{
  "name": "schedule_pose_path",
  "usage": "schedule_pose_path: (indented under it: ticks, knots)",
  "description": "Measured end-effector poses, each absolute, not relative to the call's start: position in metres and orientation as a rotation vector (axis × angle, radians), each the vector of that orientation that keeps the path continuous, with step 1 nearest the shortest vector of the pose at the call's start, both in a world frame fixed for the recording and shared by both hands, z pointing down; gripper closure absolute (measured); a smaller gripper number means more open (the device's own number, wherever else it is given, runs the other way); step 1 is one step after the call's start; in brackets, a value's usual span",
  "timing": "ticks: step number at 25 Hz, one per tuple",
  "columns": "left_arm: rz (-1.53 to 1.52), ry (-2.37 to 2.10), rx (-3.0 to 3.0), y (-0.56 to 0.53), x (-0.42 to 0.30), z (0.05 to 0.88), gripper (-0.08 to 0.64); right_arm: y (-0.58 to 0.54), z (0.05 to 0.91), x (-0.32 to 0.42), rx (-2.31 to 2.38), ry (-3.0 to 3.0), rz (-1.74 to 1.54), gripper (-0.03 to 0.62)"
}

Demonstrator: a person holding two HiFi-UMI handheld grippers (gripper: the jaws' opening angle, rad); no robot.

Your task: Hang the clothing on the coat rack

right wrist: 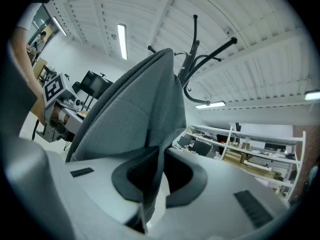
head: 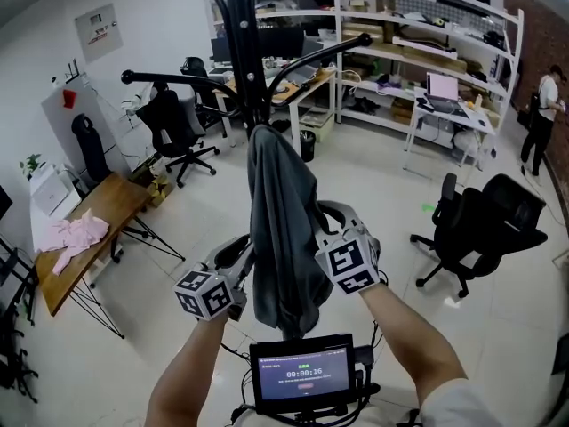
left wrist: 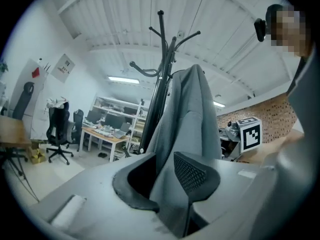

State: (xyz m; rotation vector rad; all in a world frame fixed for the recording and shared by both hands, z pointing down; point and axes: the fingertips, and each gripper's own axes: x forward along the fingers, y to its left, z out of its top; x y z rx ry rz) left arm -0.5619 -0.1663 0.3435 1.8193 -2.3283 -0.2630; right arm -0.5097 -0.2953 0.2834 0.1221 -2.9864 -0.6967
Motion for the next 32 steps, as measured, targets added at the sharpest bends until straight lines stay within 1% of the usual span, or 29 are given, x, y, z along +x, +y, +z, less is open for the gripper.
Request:
schedule_pose_path:
  ticks: [4,9,10,11,12,30,32]
  knots:
    - [-0.302,-2.333,1.784,-0.147,-0.550,0.354,0.440,-0.298,0.281,-0.501,0.124,-3.007,-0.688,0.548]
    - [-0.366,-2.363,1.805,-0.139,-0.527,0.340,0.440,-0.308,0.286,-0.490,0.150,-3.011,-0.637,0.540]
    - [-0.374,-2.367,1.814,-0.140,-0.522,0.337,0.440,-0.310,0.288,-0.489,0.154,-3.010,-0.623,0.515]
    - [-0.378,-2.368,1.825,-0.141,-0.518,0.334,0.440,-0.312,0.290,-0.488,0.152,-3.008,-0.608,0.441]
    - [-0.381,-2.367,1.834,-0.142,-0.513,0.331,0.440,-0.313,0.291,-0.486,0.146,-3.005,-0.593,0.414]
    - [-0.455,-2.320,1.848,-0.131,-0.462,0.332,0.442,-0.309,0.316,-0.437,0.133,-3.010,-0.394,0.414]
    - [-0.466,-2.290,1.861,-0.127,-0.455,0.333,0.458,-0.300,0.315,-0.429,0.119,-3.021,-0.348,0.414]
